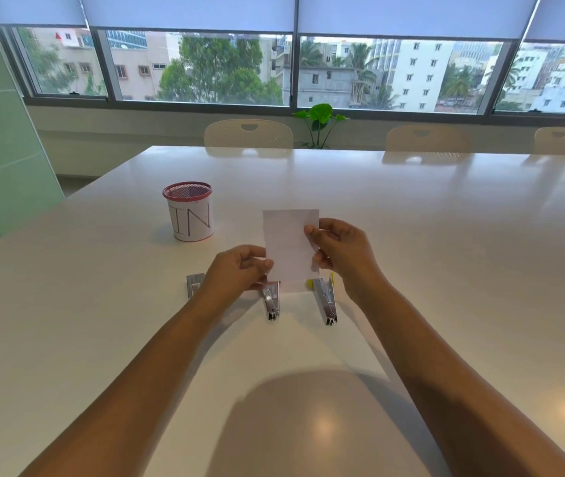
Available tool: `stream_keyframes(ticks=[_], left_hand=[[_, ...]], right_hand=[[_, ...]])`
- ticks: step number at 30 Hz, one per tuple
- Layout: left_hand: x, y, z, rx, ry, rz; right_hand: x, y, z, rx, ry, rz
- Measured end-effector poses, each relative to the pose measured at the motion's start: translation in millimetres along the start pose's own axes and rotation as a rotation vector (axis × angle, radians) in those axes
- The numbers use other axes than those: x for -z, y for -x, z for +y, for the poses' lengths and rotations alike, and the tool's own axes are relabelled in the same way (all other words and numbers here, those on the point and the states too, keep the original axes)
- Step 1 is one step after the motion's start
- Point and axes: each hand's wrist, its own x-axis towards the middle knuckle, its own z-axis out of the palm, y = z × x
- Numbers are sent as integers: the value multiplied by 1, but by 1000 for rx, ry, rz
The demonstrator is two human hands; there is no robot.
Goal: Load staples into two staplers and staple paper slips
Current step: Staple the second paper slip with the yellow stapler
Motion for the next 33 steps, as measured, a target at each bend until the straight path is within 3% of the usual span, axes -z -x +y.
stream_keyframes(ticks=[7, 10, 14, 19, 25, 33], left_hand=[[5, -1, 3, 61, 130, 61], [6, 0, 6, 90, 259, 77], [1, 3, 6, 128, 327, -14], [0, 3, 4, 134, 313, 45], [-3, 7, 10, 179, 432, -19], [-1, 7, 10, 187, 473, -17]], right_hand=[[-4, 1, 0, 7, 41, 38], [-7, 6, 1, -120, -119, 46], [-16, 11, 4, -182, -285, 43], [-23, 13, 10, 96, 268, 184], [-24, 12, 16, 299, 344, 258], [-21, 14, 23, 540, 687, 117]])
